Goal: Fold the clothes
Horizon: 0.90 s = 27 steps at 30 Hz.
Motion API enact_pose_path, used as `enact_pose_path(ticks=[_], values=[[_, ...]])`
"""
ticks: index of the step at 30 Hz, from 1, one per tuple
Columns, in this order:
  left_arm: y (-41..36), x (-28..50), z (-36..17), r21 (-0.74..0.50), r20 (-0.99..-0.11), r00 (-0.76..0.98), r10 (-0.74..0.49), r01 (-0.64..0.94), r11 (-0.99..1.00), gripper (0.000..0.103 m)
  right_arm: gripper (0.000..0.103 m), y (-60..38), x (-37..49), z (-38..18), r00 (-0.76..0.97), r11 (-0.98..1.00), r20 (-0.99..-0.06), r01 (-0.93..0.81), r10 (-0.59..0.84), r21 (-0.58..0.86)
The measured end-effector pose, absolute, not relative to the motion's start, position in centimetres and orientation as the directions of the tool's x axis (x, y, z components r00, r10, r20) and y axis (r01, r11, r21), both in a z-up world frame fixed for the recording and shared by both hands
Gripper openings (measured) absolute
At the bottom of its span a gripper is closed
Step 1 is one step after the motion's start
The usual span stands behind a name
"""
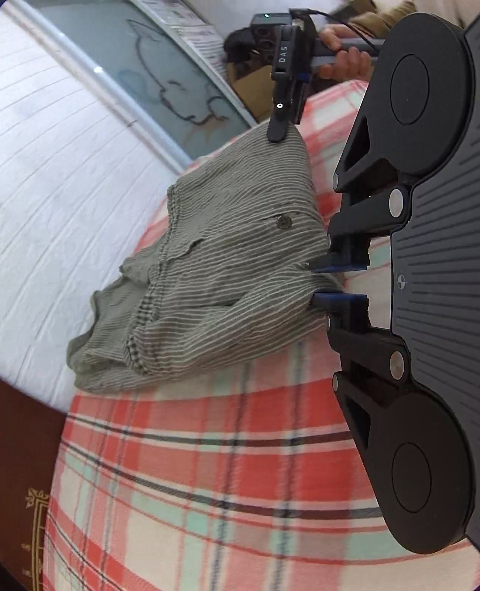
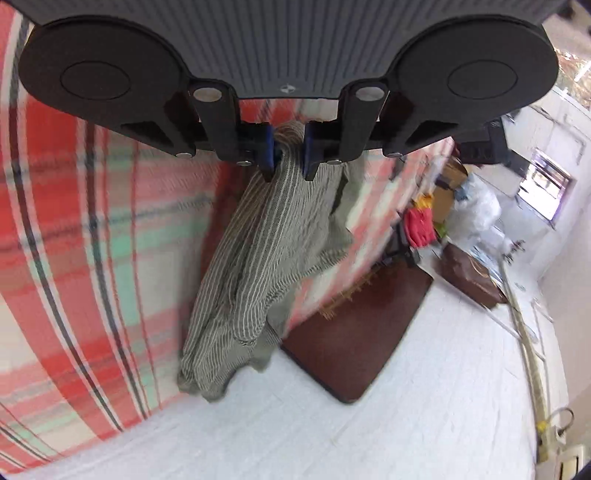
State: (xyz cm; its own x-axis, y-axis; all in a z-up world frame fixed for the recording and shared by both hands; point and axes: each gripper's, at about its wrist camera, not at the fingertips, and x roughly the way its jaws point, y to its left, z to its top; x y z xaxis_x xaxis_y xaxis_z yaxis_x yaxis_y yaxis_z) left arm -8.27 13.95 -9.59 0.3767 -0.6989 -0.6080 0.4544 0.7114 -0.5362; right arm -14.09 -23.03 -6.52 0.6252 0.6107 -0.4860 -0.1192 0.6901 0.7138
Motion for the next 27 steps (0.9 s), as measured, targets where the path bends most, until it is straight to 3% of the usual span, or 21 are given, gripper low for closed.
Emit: enact_pose_path(ticks=[1, 2, 4, 5, 6, 7, 13, 14, 15, 16, 17, 19, 22, 24, 26, 27], values=[[14.0, -8.6, -10.2, -0.531, -0.613, 0.389, -0.687, 0.44, 0.724, 0.03, 0.017, -22.9, -14.6, -7.2, 0.62, 0.707, -0.512, -0.101, 0.595, 0.7], [14.2, -8.9, -10.7, -0.534, -0.614, 0.401, -0.68, 0.424, 0.732, 0.031, 0.019, -23.1, -14.8, -8.0, 0.63, 0.726, -0.535, -0.068, 0.563, 0.685], [15.2, -8.9, -10.9, -0.576, -0.588, 0.424, -0.688, 0.378, 0.725, 0.032, 0.035, -23.5, -15.2, -9.1, 0.65, 0.738, -0.554, -0.017, 0.521, 0.674], [15.6, -8.9, -11.0, -0.594, -0.575, 0.437, -0.691, 0.358, 0.72, 0.04, 0.04, -23.7, -15.6, -9.2, 0.667, 0.731, -0.541, -0.009, 0.512, 0.682], [16.1, -9.0, -10.8, -0.603, -0.56, 0.455, -0.692, 0.348, 0.718, 0.054, 0.056, -23.9, -16.0, -9.1, 0.687, 0.728, -0.526, -0.007, 0.502, 0.685], [16.4, -9.1, -10.5, -0.603, -0.546, 0.478, -0.688, 0.345, 0.719, 0.059, 0.067, -24.0, -16.2, -8.9, 0.702, 0.738, -0.519, -0.012, 0.487, 0.675], [15.2, -8.2, -10.7, -0.611, -0.508, 0.467, -0.724, 0.396, 0.685, 0.067, 0.067, -23.7, -15.3, -9.6, 0.704, 0.722, -0.507, -0.012, 0.497, 0.692], [14.6, -7.7, -11.3, -0.613, -0.522, 0.457, -0.72, 0.386, 0.69, 0.067, 0.066, -23.6, -15.2, -9.3, 0.698, 0.718, -0.503, -0.022, 0.509, 0.696], [14.0, -7.3, -11.9, -0.615, -0.533, 0.447, -0.718, 0.379, 0.692, 0.066, 0.053, -23.5, -15.1, -9.1, 0.693, 0.714, -0.499, -0.033, 0.52, 0.699], [13.5, -7.1, -12.3, -0.619, -0.536, 0.438, -0.721, 0.377, 0.689, 0.063, 0.023, -23.4, -15.0, -8.9, 0.688, 0.71, -0.495, -0.043, 0.532, 0.703], [13.1, -6.9, -12.5, -0.618, -0.54, 0.431, -0.723, 0.38, 0.688, 0.026, 0.016, -23.3, -15.0, -8.7, 0.682, 0.706, -0.49, -0.054, 0.543, 0.706], [13.0, -7.0, -11.6, -0.589, -0.552, 0.426, -0.716, 0.408, 0.697, 0.014, 0.013, -23.1, -14.8, -8.2, 0.67, 0.697, -0.481, -0.075, 0.565, 0.713], [14.8, -7.9, -9.3, -0.548, -0.55, 0.432, -0.715, 0.46, 0.699, 0.007, 0.012, -22.8, -14.6, -7.5, 0.651, 0.682, -0.468, -0.106, 0.597, 0.724], [16.0, -9.0, -8.4, -0.537, -0.546, 0.413, -0.729, 0.495, 0.683, 0.006, 0.012, -22.7, -15.0, -6.8, 0.63, 0.672, -0.462, -0.131, 0.624, 0.729], [16.0, -10.0, -8.7, -0.498, -0.582, 0.393, -0.712, 0.52, 0.694, 0.007, 0.012, -22.0, -15.2, -7.7, 0.603, 0.716, -0.523, -0.118, 0.602, 0.688], [15.5, -10.1, -9.6, -0.474, -0.617, 0.381, -0.689, 0.518, 0.712, 0.012, 0.015, -21.6, -15.3, -8.2, 0.589, 0.737, -0.552, -0.113, 0.59, 0.667]])
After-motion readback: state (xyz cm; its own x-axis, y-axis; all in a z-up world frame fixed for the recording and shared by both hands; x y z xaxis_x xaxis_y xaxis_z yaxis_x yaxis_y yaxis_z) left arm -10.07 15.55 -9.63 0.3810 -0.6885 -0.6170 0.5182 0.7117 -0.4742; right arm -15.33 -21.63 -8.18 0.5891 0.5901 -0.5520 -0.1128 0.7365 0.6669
